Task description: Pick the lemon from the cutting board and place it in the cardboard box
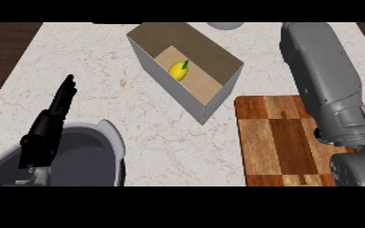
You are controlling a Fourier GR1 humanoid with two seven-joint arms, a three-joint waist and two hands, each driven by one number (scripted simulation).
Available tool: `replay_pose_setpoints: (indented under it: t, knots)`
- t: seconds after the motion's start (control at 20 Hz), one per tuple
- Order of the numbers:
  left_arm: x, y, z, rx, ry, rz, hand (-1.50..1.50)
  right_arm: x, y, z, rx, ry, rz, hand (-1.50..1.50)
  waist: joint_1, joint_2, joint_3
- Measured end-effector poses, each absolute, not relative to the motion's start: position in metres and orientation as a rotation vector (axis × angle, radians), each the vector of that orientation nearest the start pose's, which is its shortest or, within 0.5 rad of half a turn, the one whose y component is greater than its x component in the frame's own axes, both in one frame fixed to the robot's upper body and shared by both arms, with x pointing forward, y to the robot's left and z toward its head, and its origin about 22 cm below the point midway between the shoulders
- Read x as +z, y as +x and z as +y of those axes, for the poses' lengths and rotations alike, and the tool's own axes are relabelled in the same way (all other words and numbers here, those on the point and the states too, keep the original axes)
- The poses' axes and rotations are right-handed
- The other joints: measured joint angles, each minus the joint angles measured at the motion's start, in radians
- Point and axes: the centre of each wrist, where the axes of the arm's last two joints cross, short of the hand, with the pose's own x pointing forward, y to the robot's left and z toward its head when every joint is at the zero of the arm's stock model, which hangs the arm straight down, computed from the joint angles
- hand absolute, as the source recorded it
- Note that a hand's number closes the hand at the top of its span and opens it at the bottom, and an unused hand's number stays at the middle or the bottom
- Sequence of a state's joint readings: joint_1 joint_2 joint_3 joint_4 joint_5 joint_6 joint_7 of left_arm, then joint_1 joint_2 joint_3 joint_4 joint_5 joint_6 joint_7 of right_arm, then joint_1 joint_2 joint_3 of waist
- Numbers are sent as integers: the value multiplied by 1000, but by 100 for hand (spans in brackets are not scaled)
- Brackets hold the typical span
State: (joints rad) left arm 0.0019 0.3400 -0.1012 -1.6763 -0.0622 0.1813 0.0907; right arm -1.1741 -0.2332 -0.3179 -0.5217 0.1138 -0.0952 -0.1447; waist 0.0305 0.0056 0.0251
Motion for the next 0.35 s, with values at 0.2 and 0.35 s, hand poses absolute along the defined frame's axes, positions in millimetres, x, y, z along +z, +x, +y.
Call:
replay_pose_setpoints:
  t: [0.2, 0.35]
  knots:
    - [43, 239, 276, -237, 369, -1582, 0, 172, 467, -267, 66, -171, -1806, -150, 0, 2, -1]
    - [43, 239, 277, -238, 359, -1583, 0, 178, 460, -313, 67, -171, -1810, -150, 1, 4, 1]
